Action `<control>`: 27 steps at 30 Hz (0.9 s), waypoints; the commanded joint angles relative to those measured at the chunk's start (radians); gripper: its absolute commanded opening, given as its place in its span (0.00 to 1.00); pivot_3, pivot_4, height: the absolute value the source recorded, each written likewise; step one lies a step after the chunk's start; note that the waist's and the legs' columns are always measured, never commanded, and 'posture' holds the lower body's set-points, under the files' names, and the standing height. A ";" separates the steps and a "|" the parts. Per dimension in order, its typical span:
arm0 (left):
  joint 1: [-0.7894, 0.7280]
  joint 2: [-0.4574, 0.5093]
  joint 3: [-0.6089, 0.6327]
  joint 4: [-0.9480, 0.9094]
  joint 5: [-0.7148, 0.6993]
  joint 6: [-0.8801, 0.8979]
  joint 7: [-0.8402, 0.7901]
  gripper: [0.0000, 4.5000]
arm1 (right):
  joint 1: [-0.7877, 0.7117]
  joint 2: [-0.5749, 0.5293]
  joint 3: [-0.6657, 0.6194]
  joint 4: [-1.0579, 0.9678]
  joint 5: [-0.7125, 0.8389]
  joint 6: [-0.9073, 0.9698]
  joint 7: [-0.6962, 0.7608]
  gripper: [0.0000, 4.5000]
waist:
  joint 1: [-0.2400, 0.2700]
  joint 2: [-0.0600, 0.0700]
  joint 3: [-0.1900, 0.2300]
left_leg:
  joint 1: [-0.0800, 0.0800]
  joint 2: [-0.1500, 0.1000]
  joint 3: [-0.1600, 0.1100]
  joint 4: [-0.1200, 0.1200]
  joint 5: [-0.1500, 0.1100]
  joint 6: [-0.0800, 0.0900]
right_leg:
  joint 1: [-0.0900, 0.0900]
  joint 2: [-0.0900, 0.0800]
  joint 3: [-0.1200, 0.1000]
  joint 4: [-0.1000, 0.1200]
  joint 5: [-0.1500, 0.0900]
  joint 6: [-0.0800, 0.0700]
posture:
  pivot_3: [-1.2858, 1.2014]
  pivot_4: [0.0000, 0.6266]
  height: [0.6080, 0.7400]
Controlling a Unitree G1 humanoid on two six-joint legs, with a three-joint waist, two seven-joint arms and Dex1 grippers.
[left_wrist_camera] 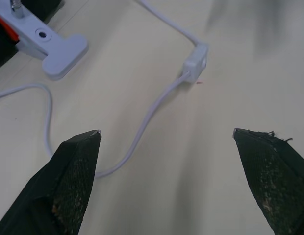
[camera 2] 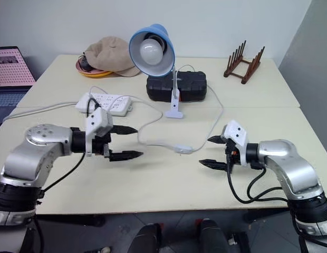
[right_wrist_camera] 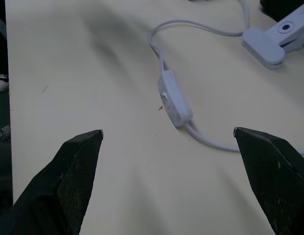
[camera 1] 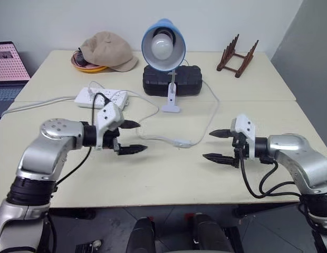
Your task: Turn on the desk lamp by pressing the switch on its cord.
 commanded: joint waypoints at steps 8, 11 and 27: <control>0.008 -0.041 -0.086 -0.082 0.040 -0.134 -0.027 1.00 | -0.347 0.204 0.267 0.585 -0.220 -0.294 0.153 0.99 | -0.004 0.000 0.000 | 0.000 0.000 -0.001 -0.001 0.000 0.000 | 0.000 0.001 0.000 0.001 0.003 0.005 | 0.52 0.24 1.00; 0.007 -0.040 -0.084 -0.075 0.046 -0.140 -0.028 1.00 | -0.378 0.230 0.280 0.671 -0.246 -0.343 0.186 0.99 | -0.004 0.000 0.000 | 0.000 0.000 -0.001 -0.001 0.000 0.000 | 0.000 0.001 -0.001 0.001 0.003 0.005 | 0.52 0.24 1.00; 0.007 -0.037 -0.076 -0.061 0.047 -0.151 -0.032 1.00 | -0.444 0.282 0.253 0.859 -0.296 -0.439 0.255 0.41 | -0.005 0.000 0.000 | 0.000 0.000 -0.001 -0.001 0.000 0.000 | 0.000 0.001 -0.001 0.003 0.003 0.005 | 0.52 0.24 1.00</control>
